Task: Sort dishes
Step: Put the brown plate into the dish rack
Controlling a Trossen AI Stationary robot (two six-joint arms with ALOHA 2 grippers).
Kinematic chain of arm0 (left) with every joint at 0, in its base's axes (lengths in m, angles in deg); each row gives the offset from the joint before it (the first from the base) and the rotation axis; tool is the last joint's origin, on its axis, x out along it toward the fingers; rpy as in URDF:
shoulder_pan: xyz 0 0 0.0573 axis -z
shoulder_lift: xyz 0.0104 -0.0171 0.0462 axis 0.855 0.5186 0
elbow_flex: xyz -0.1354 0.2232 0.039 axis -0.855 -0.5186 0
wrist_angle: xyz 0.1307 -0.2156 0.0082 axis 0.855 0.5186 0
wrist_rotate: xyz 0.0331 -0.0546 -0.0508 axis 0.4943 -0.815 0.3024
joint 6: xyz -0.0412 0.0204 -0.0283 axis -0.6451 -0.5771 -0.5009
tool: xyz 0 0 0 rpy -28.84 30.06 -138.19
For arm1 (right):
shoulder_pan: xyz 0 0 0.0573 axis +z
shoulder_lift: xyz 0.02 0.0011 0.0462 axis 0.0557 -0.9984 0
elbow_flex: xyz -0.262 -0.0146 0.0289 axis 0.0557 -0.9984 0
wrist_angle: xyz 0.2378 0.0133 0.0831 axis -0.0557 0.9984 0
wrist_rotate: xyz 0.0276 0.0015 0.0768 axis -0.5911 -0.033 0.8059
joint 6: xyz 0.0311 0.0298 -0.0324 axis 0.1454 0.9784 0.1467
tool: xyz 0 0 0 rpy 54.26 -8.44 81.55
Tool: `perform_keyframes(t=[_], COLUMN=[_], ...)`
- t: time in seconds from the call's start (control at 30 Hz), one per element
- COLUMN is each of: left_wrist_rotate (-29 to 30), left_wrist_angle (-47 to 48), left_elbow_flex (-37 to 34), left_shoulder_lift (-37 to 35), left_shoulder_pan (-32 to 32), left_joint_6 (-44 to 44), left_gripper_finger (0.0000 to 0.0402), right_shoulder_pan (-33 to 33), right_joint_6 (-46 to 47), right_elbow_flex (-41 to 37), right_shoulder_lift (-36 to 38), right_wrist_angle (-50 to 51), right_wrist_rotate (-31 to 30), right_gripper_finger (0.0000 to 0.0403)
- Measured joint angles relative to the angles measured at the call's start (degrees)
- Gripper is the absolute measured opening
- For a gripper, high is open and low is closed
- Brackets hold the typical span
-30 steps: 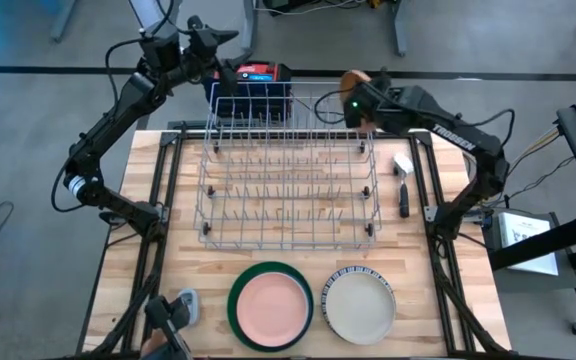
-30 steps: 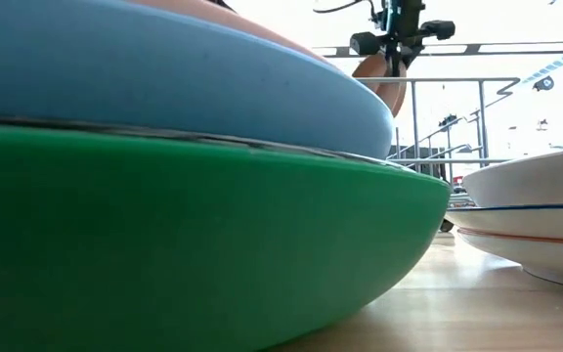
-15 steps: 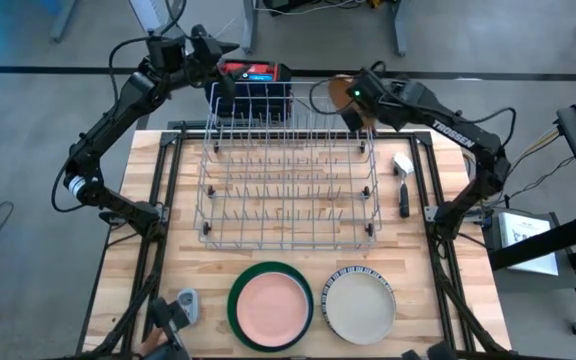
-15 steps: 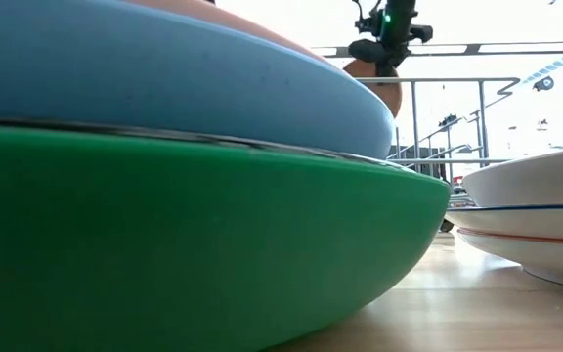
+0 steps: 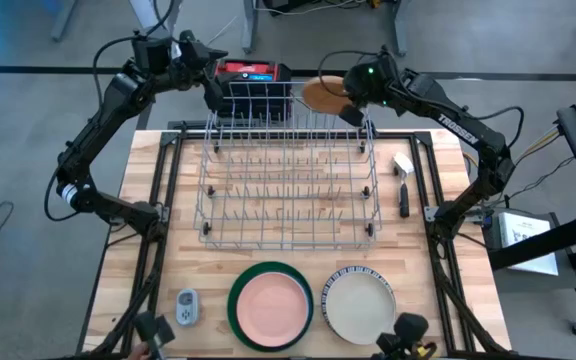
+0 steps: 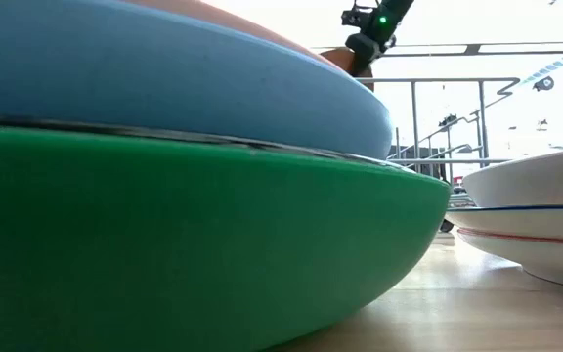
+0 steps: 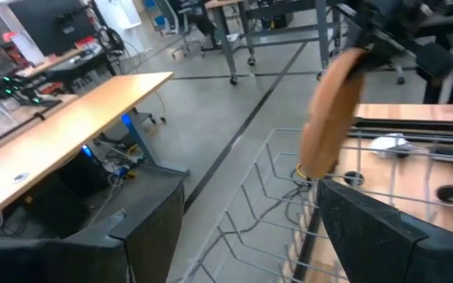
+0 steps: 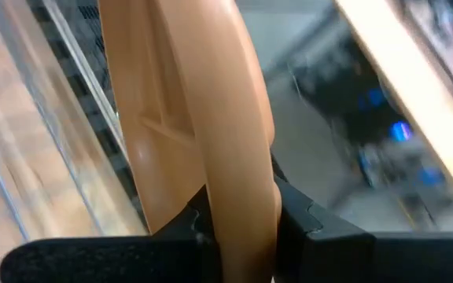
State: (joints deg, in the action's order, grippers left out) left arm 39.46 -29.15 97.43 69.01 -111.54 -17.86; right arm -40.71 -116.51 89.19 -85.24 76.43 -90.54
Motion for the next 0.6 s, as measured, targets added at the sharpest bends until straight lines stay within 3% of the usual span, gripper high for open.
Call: perform_keyframes(t=[0.23,0.37,0.53,0.6], left_wrist_rotate=[-0.19,-0.19,-0.19,-0.16], left_wrist_angle=[3.63,2.61,2.78,3.45], left_elbow_flex=[0.0,0.0,0.0,-0.01], left_shoulder_lift=[-2.34,-2.83,-2.69,-2.47], left_shoulder_pan=[0.0,0.0,0.0,0.0], left_joint_6=[-0.86,-1.46,-1.61,-1.76], left_gripper_finger=[0.0279,0.0279,0.0279,0.0279], right_shoulder_pan=[-5.69,-6.98,-4.88,-3.68], right_joint_6=[-2.46,7.51,6.44,12.36], right_elbow_flex=[-0.11,-0.13,-0.67,-0.9], right_shoulder_lift=[-1.12,-1.83,-2.6,-3.06], right_wrist_angle=[-0.46,-2.69,-3.89,-4.29], right_wrist_rotate=[11.52,11.87,11.77,8.38], right_gripper_finger=[0.0047,0.0047,0.0047,0.0047])
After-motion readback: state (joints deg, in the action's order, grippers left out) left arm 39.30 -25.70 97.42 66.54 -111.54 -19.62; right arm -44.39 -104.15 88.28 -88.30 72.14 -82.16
